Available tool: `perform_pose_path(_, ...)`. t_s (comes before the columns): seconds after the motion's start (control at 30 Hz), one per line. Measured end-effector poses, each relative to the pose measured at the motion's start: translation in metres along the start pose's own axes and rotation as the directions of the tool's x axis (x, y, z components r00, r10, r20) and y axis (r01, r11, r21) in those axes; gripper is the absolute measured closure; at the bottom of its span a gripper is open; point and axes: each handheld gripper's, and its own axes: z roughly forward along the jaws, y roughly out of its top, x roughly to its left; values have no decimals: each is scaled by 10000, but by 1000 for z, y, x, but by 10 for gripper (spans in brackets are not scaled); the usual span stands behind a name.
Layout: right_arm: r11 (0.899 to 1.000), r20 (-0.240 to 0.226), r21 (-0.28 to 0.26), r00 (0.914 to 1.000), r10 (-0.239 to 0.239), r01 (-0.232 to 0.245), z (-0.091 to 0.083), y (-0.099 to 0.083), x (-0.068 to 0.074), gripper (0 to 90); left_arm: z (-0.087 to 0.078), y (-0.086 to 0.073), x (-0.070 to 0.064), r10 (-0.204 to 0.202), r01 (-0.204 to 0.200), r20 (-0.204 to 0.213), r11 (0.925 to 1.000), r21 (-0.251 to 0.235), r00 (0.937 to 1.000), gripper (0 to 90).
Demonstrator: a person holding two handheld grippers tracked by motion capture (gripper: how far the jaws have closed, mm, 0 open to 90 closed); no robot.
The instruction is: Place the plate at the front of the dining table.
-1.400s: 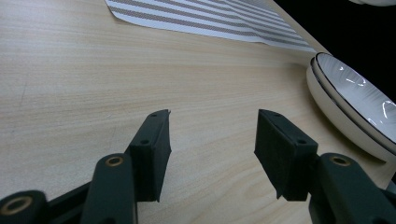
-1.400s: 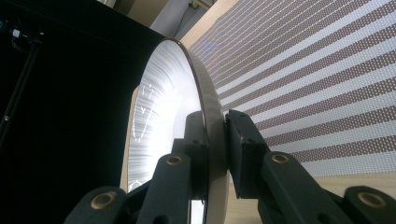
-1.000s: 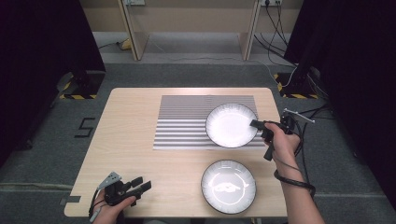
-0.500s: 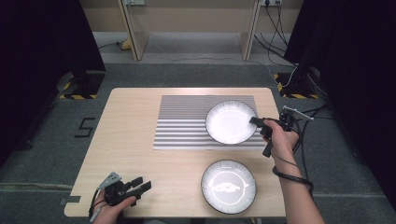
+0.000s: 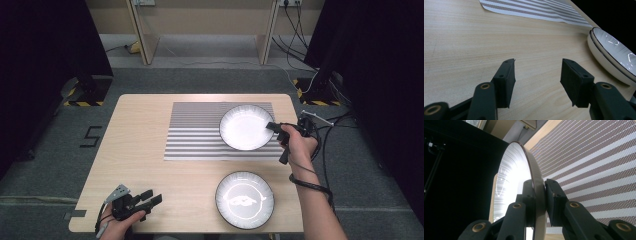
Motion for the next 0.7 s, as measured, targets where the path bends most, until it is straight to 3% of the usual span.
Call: perform_pose_path(0.7,9998,81,-103,9999,148,-147,15,7,-1,782,1,0,0,-8,8,36,10000,40,10000,449)
